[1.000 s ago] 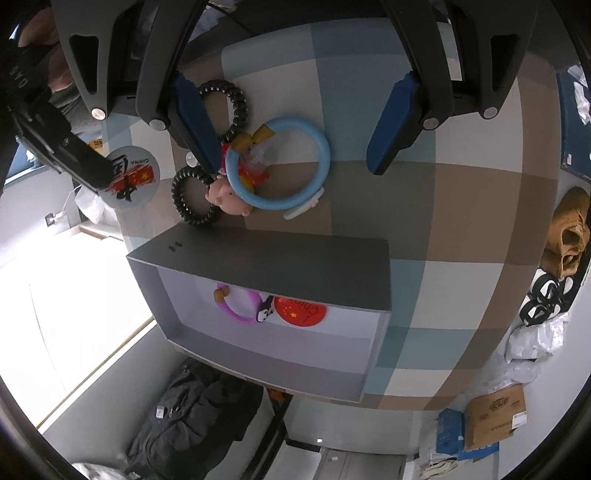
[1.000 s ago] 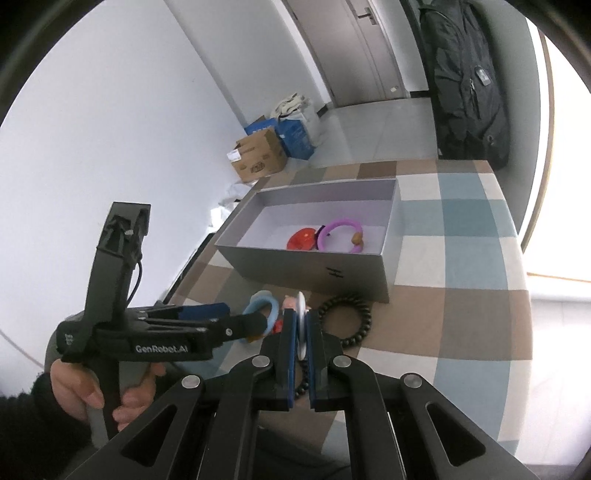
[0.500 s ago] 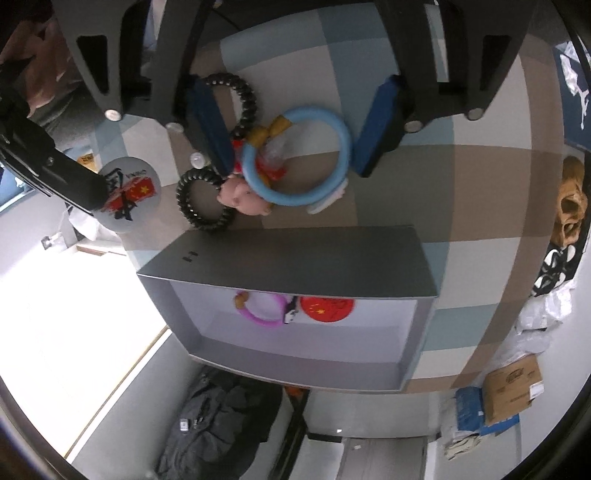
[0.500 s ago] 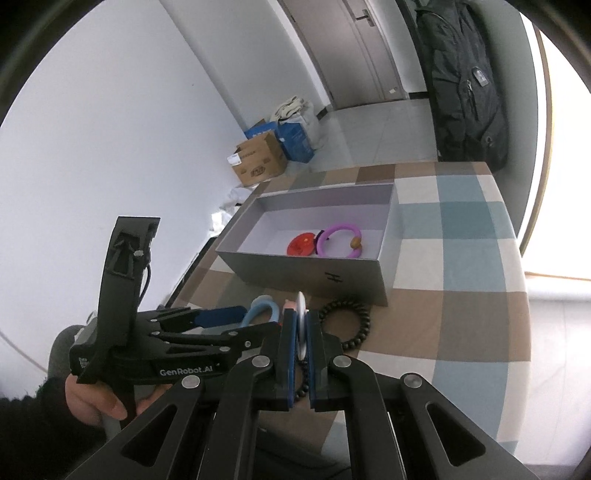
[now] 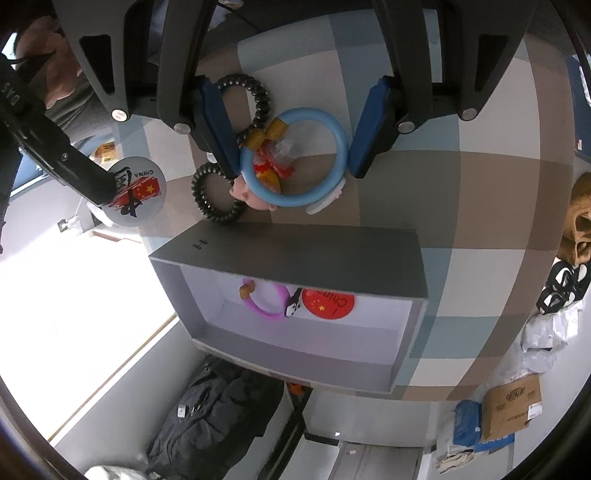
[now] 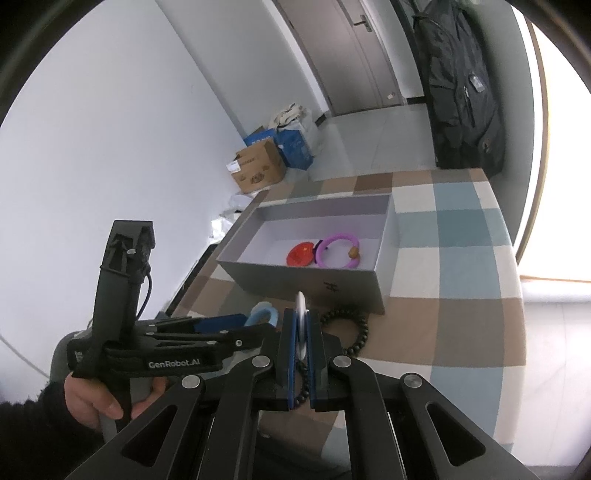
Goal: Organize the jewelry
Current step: 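Grasp the light-blue ring with the left gripper while the right gripper holds the badge, then carry the blue ring and badge into the gray box and open both grippers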
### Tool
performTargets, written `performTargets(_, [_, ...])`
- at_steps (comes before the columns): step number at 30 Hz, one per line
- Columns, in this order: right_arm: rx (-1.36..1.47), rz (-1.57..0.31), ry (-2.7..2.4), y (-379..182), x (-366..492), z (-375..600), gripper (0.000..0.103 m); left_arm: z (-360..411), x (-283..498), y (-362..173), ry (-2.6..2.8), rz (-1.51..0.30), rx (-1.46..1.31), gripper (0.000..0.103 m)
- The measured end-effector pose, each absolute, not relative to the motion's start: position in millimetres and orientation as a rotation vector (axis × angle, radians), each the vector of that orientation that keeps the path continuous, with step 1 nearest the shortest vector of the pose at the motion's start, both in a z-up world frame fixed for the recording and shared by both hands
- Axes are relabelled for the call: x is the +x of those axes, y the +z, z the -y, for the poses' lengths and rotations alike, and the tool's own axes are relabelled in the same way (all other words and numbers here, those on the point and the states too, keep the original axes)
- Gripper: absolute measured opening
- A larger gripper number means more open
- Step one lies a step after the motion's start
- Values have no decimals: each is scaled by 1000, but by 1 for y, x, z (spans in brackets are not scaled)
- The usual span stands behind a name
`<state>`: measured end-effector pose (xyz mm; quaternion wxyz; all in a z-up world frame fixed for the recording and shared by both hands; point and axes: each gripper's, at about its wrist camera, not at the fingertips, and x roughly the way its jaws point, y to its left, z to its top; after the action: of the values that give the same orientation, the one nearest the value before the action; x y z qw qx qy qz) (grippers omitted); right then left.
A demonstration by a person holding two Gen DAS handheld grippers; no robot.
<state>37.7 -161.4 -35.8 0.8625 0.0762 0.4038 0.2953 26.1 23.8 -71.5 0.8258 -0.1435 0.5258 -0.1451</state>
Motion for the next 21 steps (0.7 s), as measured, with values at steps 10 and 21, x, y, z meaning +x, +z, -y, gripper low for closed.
performTargets(10, [177, -812, 631, -24, 46, 157, 4, -30, 29, -24, -328, -953, -336, 56])
performTargets(21, [250, -745, 612, -3, 77, 157, 4, -33, 56, 6, -347, -867, -395, 56])
